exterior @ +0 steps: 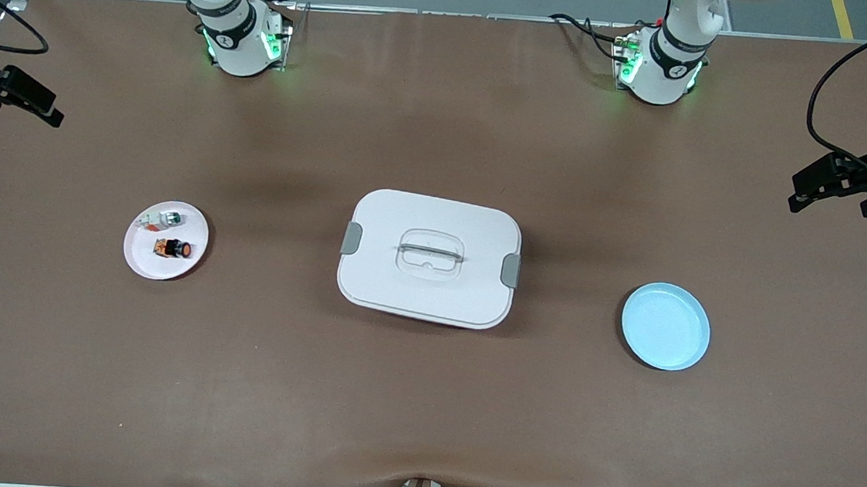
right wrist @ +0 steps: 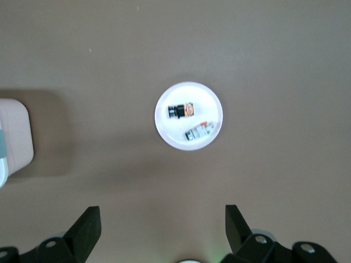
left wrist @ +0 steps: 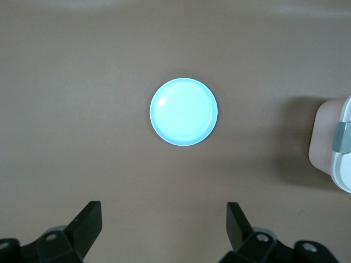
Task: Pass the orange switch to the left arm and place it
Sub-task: 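Move the right gripper over the white plate toward the orange switch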
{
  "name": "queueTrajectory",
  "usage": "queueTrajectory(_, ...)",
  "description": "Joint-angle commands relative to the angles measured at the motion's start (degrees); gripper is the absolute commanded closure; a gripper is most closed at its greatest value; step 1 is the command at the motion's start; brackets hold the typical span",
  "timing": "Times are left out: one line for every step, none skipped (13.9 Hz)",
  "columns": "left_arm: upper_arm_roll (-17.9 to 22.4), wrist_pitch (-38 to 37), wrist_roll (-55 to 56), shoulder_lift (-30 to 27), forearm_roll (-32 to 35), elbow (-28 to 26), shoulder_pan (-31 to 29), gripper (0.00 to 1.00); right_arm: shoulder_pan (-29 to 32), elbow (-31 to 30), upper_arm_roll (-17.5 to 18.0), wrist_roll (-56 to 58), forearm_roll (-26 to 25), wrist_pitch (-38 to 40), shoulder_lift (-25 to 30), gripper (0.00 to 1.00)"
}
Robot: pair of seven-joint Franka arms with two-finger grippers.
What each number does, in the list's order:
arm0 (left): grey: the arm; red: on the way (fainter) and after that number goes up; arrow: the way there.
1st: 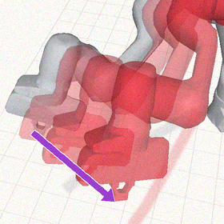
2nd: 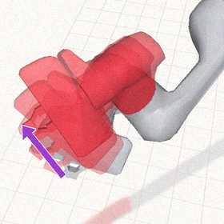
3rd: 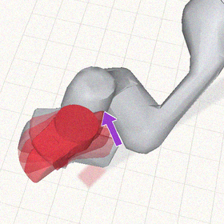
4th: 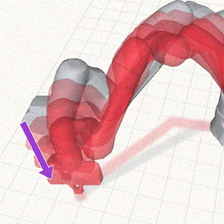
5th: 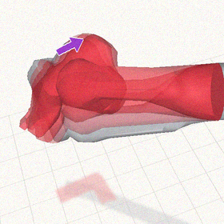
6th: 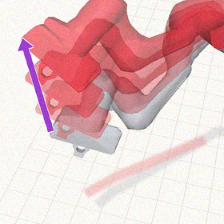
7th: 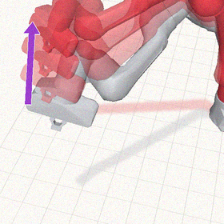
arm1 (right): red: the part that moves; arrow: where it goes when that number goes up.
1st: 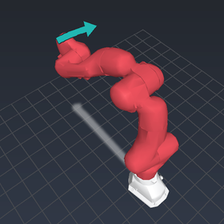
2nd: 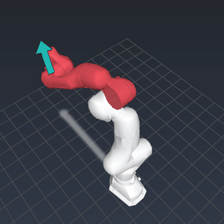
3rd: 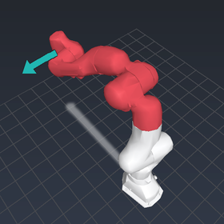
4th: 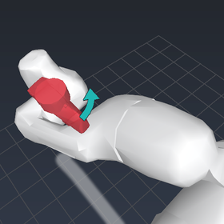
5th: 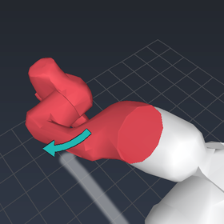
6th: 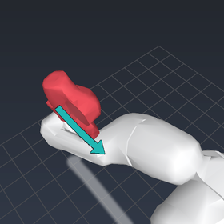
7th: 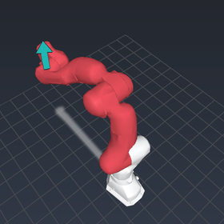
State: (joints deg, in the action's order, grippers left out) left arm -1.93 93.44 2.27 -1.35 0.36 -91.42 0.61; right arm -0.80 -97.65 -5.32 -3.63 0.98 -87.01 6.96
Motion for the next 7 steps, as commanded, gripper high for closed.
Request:
queueTrajectory(0.1,-1.1,-1.4,0.3,-0.6,1.2,-0.2,0.00,0.2,2.1,0.4,-0.9,0.1,1.8,-4.0,0.00)
queueTrajectory(0.1,-1.1,-1.4,0.3,-0.5,1.2,-0.2,0.00,0.2,3.0,0.5,-0.8,-0.6,1.8,-5.0,0.00)
queueTrajectory(0.1,-1.1,-1.3,0.3,-0.5,1.2,-0.2,0.00,0.4,3.3,0.5,-0.4,-0.1,1.8,-5.6,0.00)
queueTrajectory(0.1,-1.1,-1.3,0.3,-0.5,1.2,-0.1,0.00,0.4,3.8,0.5,-0.4,0.0,1.9,-7.5,0.00)
queueTrajectory(0.1,-1.1,-1.3,0.3,-0.6,1.2,-0.2,0.00,0.4,4.5,0.5,-0.3,-0.2,2.3,-8.3,0.00)
queueTrajectory(0.1,-1.1,-1.3,0.3,-0.6,1.2,-0.2,0.00,0.1,4.5,0.5,-0.1,-0.4,2.3,-9.1,0.00)
queueTrajectory(0.1,-1.1,-1.3,0.3,-0.6,1.2,-0.2,0.00,0.3,4.7,0.5,-0.5,-0.2,2.2,-11.5,0.00)
